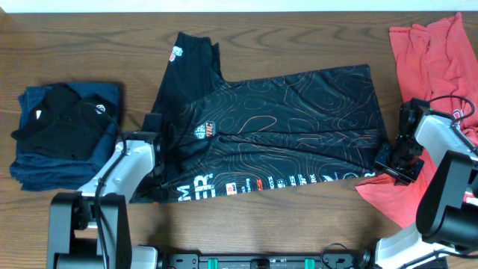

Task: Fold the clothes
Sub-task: 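Grasp the shirt's top-left and top-right corners with both grippers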

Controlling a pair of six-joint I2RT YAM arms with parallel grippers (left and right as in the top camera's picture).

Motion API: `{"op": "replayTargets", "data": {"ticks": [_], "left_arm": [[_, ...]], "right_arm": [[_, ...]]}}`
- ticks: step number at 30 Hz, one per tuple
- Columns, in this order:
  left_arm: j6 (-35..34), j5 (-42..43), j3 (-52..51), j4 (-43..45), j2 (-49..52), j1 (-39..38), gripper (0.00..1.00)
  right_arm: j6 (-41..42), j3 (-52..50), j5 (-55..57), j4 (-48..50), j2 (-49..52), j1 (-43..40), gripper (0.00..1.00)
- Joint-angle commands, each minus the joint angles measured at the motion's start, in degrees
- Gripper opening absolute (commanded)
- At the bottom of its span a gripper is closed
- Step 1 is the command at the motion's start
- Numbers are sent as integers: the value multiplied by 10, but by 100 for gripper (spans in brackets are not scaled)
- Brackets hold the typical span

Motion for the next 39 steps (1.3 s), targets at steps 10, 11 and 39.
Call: {"op": "replayTargets", "data": {"ticks": [10, 11, 39], "left_arm": [[0, 0, -11, 17, -190, 4, 85], [3, 13, -11, 24, -204, 4, 85], [180, 112, 485, 130, 266, 61, 100]], "right_arm": [[-9, -2, -41, 85, -218, -5, 64], [-33, -2, -76, 98, -227, -5, 64], [-156, 122, -185, 106, -155, 51, 93]]}}
